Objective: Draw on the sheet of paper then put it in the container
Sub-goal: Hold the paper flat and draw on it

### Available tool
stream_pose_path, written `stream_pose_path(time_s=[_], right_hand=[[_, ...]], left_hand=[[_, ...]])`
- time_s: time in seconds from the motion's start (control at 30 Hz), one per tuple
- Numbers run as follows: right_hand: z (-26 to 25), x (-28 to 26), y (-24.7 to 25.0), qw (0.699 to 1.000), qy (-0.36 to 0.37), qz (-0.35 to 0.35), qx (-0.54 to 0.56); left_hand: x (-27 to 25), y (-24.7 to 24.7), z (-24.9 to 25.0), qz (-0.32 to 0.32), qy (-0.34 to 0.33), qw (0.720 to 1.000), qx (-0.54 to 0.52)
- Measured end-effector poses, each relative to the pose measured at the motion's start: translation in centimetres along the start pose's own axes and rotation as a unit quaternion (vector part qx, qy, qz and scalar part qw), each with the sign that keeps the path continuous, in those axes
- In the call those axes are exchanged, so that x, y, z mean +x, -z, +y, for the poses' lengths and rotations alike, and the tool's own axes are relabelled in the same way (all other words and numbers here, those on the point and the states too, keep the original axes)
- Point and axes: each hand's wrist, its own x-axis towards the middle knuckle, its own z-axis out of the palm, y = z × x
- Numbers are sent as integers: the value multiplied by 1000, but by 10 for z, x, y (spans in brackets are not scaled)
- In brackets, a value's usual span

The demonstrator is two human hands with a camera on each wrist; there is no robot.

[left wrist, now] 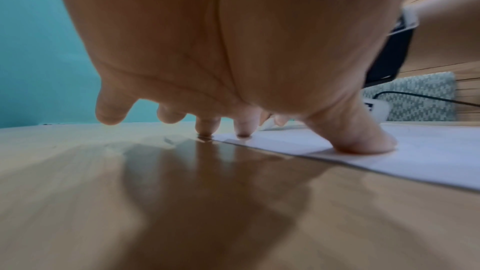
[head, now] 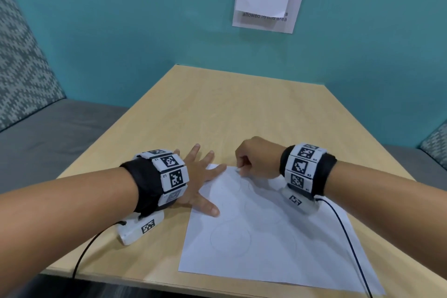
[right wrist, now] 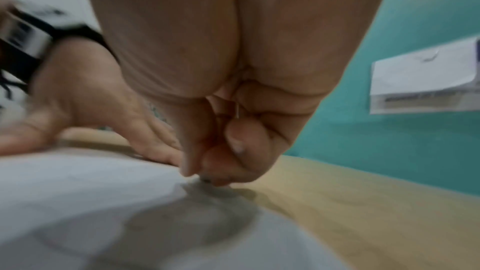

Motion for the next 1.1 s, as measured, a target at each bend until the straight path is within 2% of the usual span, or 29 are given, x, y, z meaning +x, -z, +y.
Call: stream_pose_path(time_s=[0.17,0.3,0.5,0.63,0.8,0.93,1.1], right_hand=[[-10,-5,-12,998,53,-21,-2],[6,0,-2,1000,6,-2,5],[2,0,-8,999,24,-35,17],[4,0,-3,999,26,-40,-2],[-2,-10,-8,997,41,-68,23],[9,0,0,999,4,-33,-8],[-11,-12,-12,994,63,-86,6]], left_hand=[[-2,-1,-2,-5,-5,1000,-3],[-4,0,0,-1,-5,1000,8],[1,7,7,7,-5,999,45],[6,10,15,23,-41,999,26],[8,7,12,20,-30,999,10],[5,7,13,9,-15,1000,6],[6,3,11,15,-12,1000,-7]])
